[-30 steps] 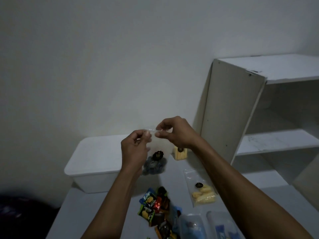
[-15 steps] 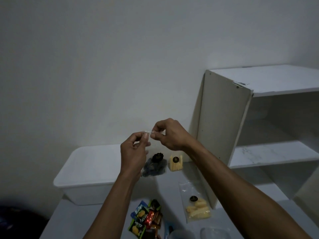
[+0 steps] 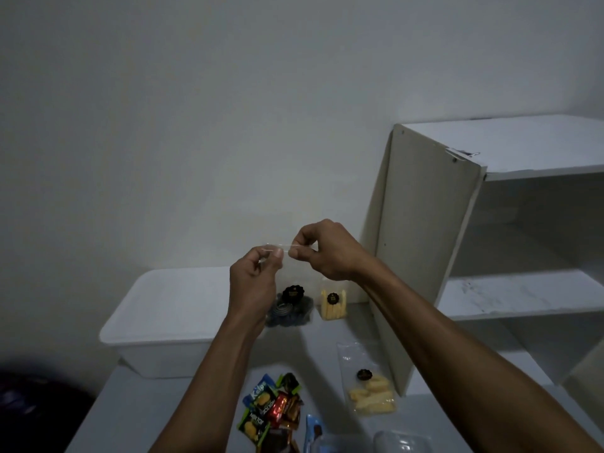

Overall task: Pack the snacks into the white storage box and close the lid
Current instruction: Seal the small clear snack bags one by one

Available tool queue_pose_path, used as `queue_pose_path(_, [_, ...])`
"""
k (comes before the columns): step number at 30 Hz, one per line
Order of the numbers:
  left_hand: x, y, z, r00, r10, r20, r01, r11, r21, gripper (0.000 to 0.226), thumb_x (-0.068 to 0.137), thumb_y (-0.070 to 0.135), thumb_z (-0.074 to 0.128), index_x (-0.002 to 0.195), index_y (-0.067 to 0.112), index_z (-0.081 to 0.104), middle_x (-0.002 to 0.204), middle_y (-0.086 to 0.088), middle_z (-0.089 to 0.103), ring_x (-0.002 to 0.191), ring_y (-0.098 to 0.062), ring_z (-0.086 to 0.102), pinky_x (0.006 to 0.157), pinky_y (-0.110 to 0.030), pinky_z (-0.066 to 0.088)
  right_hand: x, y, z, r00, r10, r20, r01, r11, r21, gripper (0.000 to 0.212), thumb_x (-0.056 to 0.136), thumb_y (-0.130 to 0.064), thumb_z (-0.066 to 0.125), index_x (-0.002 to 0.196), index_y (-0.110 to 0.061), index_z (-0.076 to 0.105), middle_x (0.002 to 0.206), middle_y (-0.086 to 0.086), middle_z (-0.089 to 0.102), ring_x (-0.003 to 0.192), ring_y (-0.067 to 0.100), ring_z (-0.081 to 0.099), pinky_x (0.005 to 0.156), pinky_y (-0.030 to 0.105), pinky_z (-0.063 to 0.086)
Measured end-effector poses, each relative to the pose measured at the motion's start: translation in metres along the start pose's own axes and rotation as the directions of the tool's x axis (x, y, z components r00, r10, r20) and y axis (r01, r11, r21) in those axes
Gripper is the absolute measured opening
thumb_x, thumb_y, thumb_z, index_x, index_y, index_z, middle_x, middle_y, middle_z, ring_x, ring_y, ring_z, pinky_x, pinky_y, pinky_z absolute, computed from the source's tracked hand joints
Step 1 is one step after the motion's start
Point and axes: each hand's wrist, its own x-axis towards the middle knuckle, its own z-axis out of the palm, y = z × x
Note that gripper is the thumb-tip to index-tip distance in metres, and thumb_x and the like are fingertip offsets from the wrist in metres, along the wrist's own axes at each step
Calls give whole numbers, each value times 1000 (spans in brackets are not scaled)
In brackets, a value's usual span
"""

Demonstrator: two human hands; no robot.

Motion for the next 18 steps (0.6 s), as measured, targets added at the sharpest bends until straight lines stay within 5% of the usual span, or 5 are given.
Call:
queue_pose_path(3, [3, -1, 2, 999, -2, -43, 2, 1000, -19, 11, 92, 20, 64, 82, 20, 68, 77, 1, 64, 77, -11, 57, 74, -30, 50, -1, 1, -5, 1000, -6, 19, 5, 999, 43, 15, 91, -31, 69, 92, -17, 72, 92, -9, 69, 91, 6, 62, 76, 23, 48])
queue_pose_path(8, [3, -2, 6, 997, -18, -76, 15, 999, -44, 9, 91, 19, 65, 83, 19, 70, 74, 3, 63, 69, -5, 56, 68, -24, 48, 1, 7, -5, 1000, 20, 12, -21, 999, 28, 15, 92, -29, 67, 90, -14, 71, 91, -4, 71, 90, 13, 64, 80, 29, 52])
queue_pose_path(12, [3, 2, 4, 998, -58, -36, 55, 996, -72, 6, 88, 17, 69, 84, 19, 71, 75, 6, 66, 72, -3, 59, 69, -22, 48, 1, 7, -8, 999, 4, 36, -6, 999, 40, 12, 91, -30, 69, 88, -19, 70, 90, -7, 70, 89, 8, 62, 72, 19, 46])
queue_pose_path(18, [4, 1, 6, 992, -88, -86, 80, 992, -93, 5, 87, 15, 70, 83, 18, 71, 76, 3, 65, 74, -9, 58, 71, -25, 47, -2, 15, -9, 999, 38, -6, -37, 998, 57, 16, 91, -29, 69, 92, -14, 74, 93, -6, 71, 92, 10, 64, 83, 30, 51])
